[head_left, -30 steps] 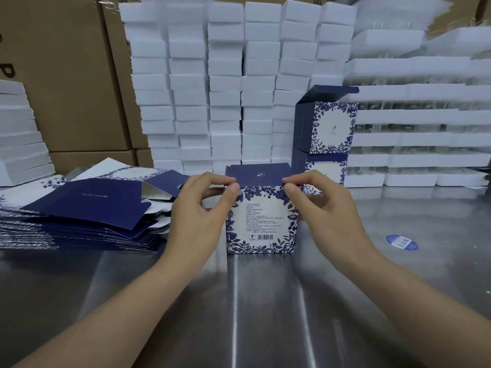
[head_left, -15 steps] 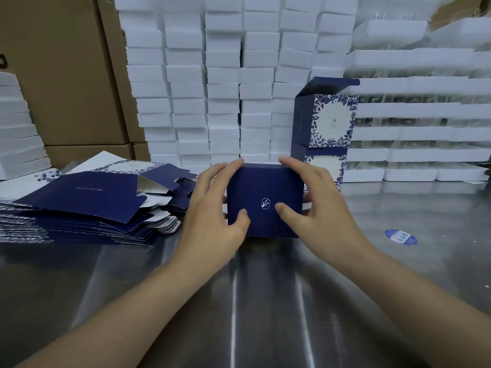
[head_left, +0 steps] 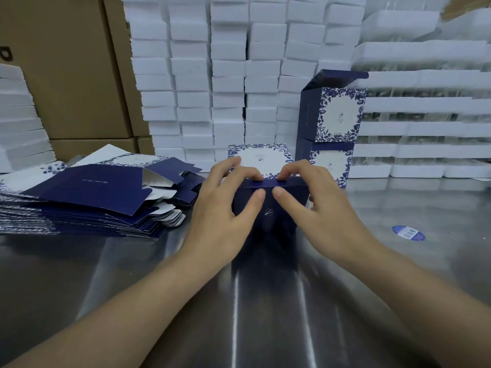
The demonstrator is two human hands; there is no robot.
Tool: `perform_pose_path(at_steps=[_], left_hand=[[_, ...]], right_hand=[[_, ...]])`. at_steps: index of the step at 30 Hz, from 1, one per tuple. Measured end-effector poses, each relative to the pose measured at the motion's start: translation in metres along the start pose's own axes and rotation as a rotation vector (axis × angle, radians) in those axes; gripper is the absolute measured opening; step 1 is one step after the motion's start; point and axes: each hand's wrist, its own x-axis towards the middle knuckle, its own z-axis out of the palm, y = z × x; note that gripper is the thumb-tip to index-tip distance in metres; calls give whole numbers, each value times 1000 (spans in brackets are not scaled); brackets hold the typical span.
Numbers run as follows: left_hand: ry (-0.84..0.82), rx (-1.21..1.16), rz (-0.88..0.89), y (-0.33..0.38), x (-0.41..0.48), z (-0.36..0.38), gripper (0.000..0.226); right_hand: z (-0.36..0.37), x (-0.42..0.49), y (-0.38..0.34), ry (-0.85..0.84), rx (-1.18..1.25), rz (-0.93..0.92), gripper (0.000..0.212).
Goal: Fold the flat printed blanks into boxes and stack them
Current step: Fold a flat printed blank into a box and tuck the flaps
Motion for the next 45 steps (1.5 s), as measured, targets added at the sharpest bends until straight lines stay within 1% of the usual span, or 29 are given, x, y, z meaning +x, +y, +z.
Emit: perform_pose_path(at_steps=[5, 7, 11, 14, 20, 24, 26, 28, 31, 35, 38, 41, 45], left_hand=[[35, -57, 6, -1, 1, 2, 14], [20, -91, 6, 0, 1, 2, 13], [-6, -129, 21, -1, 2, 3, 11], [-12, -136, 5, -2, 3, 4, 8], [8, -142, 2, -6, 4, 3, 3], [21, -206, -19, -9, 6, 1, 9], [28, -201, -21, -8, 6, 1, 9], [47, -175, -20, -8, 5, -1, 11], [60, -201, -60, -9, 5, -4, 24], [59, -213, -75, -11, 5, -3, 30], [72, -230, -101, -10, 5, -2, 38], [108, -202, -103, -10, 6, -3, 37], [140, -184, -105, -8, 6, -3, 35]], right_hand=[[0, 0, -3, -2, 5, -64, 12], [0, 0, -4, -13, 0, -87, 9], [-1, 0, -3, -53, -25, -114, 12], [0, 0, -3, -63, -23, -111, 7], [-3, 1, -2, -16, -34, -105, 3], [-6, 3, 2, -11, -41, -103, 5], [-6, 3, 5, 4, -31, -109, 3], [-7, 3, 9, 23, -4, -100, 13], [-11, 3, 13, 40, 19, -62, 26], [-11, 2, 15, 51, -26, -86, 26], [-10, 1, 15, 56, -9, -69, 31], [-10, 2, 13, 77, 19, -47, 38], [-9, 2, 10, 95, 70, -48, 39]])
